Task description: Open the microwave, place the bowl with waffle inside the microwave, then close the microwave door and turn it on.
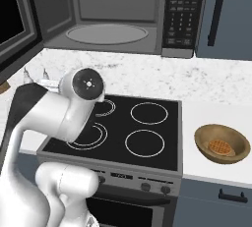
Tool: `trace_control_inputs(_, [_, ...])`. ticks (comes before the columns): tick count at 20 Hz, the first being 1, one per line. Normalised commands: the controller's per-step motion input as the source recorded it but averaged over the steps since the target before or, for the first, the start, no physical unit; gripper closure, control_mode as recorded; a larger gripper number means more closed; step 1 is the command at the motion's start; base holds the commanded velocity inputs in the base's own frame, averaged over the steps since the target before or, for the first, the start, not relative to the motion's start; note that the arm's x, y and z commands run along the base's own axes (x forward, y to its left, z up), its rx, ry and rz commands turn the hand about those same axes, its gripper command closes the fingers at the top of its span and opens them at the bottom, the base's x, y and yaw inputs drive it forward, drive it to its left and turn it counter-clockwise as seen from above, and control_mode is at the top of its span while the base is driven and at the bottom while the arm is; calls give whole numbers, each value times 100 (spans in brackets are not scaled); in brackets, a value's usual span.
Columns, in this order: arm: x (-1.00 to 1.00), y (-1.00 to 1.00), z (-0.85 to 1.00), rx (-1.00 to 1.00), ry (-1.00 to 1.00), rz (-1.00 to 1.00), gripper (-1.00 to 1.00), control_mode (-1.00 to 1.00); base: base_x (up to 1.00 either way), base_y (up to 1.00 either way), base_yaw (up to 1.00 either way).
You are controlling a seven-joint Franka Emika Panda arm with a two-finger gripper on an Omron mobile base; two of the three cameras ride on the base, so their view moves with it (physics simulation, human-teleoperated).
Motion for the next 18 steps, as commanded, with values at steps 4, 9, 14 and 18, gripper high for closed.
trace_control_inputs(4, [24,-100,-58,-32,14,-35,-100,-100,0,0,0])
trace_control_inputs(9, [32,-100,-84,-27,7,-33,-100,-100,0,0,0])
trace_control_inputs(14, [47,-100,-90,-28,6,-30,-100,-100,0,0,0])
trace_control_inputs(18, [71,-95,-50,-29,42,-32,-100,-100,0,0,0])
